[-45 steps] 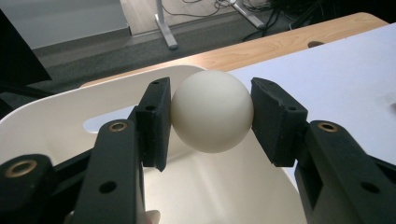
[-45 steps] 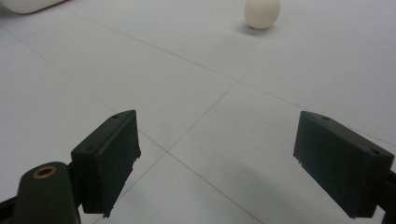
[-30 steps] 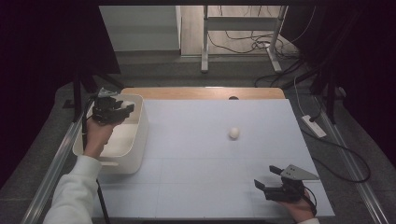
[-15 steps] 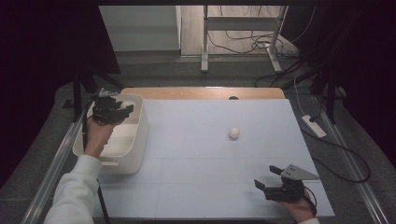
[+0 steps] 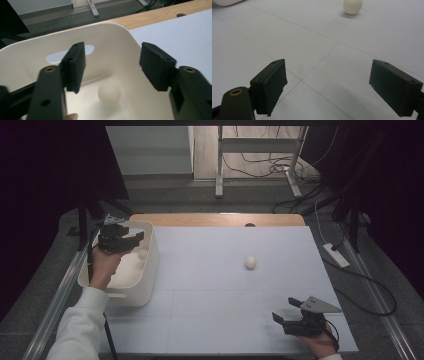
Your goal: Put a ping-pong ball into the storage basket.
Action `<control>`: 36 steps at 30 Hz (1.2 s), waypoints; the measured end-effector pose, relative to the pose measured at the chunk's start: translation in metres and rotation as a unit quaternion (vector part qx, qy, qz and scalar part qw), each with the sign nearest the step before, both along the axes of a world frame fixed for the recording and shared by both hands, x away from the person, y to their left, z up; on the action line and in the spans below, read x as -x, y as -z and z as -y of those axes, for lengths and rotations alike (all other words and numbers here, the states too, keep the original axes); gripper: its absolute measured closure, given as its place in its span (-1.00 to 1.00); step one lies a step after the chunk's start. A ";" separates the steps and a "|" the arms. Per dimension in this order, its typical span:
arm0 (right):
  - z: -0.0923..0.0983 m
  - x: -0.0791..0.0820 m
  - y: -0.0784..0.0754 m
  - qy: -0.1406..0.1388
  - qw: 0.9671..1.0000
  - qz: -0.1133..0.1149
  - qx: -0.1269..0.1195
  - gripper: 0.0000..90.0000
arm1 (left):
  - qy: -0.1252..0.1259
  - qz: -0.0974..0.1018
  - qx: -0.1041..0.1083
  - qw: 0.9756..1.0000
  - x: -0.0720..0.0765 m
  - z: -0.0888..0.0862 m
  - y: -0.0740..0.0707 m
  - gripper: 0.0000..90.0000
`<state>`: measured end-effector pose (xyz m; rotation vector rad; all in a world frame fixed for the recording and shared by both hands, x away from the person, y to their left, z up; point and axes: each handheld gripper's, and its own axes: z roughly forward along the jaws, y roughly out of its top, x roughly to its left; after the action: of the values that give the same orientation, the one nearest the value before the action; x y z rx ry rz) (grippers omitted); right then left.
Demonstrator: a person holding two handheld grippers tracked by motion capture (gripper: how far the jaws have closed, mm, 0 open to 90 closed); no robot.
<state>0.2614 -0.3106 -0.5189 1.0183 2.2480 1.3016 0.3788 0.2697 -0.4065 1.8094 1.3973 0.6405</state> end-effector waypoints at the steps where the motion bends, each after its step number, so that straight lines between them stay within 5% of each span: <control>1: 0.000 0.000 0.000 0.000 1.000 -0.001 0.001 -0.68 | 0.002 0.001 0.002 1.000 0.000 0.000 0.000 -0.27; 5: 0.000 0.000 0.000 0.001 1.000 0.000 0.000 -0.68 | 0.017 0.009 0.019 1.000 0.005 0.000 -0.002 -0.42; 8: -0.001 0.000 0.000 -0.003 1.000 -0.001 0.002 -0.68 | 0.026 0.017 0.058 0.998 0.009 -0.002 -0.005 -0.51; 16: -0.002 -0.001 0.000 -0.003 1.000 -0.003 0.000 -0.68 | 0.047 0.029 0.092 0.994 0.018 -0.004 -0.011 -0.66; 28: -0.003 -0.004 0.000 0.002 1.000 -0.004 -0.004 -0.68 | 0.060 0.030 0.106 0.992 0.028 0.001 -0.013 -0.71; 36: -0.002 -0.003 -0.001 0.004 1.000 0.001 -0.005 -0.68 | 0.096 0.058 0.116 0.987 0.042 0.006 -0.023 -0.71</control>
<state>0.2641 -0.3086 -0.5176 1.0272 2.2362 1.3123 0.3371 0.2636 -0.3835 1.6675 1.1535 0.4551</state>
